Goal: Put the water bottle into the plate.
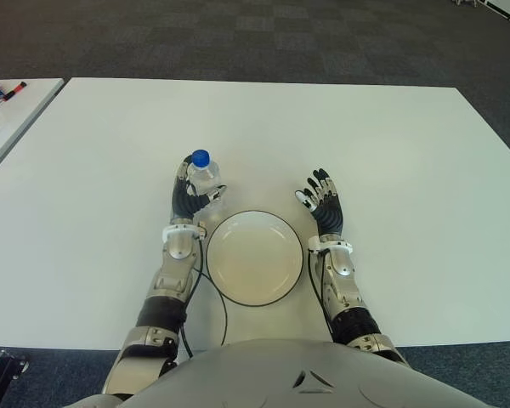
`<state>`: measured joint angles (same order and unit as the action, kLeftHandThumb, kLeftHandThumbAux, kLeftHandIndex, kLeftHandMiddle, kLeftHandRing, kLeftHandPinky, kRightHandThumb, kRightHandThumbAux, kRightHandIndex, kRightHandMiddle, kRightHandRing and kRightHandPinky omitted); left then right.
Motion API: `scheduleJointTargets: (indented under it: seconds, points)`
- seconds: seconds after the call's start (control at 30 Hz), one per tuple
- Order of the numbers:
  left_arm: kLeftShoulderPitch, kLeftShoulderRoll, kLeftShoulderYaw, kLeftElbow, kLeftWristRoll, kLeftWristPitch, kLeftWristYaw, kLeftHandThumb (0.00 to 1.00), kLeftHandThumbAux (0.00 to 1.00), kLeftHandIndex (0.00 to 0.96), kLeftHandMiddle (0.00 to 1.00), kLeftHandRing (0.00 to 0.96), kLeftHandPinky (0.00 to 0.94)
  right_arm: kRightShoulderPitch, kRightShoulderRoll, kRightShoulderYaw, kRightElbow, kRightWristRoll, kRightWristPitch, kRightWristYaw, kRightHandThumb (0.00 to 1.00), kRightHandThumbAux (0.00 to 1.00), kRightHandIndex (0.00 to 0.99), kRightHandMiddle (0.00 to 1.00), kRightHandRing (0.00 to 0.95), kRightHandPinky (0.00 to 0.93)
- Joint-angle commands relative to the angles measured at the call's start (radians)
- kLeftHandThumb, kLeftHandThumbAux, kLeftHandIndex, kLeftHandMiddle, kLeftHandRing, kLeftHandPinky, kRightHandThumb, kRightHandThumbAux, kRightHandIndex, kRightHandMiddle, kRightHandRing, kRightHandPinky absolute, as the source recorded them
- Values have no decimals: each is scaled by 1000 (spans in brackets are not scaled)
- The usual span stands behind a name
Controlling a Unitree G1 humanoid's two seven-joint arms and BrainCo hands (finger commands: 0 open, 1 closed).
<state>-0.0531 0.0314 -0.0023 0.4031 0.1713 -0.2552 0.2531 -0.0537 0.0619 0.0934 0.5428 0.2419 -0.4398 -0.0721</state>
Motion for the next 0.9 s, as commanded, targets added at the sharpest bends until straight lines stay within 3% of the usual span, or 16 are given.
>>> scheduleJointTargets:
  seconds: [0.03,0.9]
  points:
    - [-11,14,-14,22,15,8,-21,0,871,74,24,0,0,26,140,-7,43,11,58,-23,49,808,90,101,92,133]
    - [-40,25,-31,73,33,2,-15,0,836,52,15,0,0,29,140,-5,34,15,65,-16,61,795,90,105,99,141]
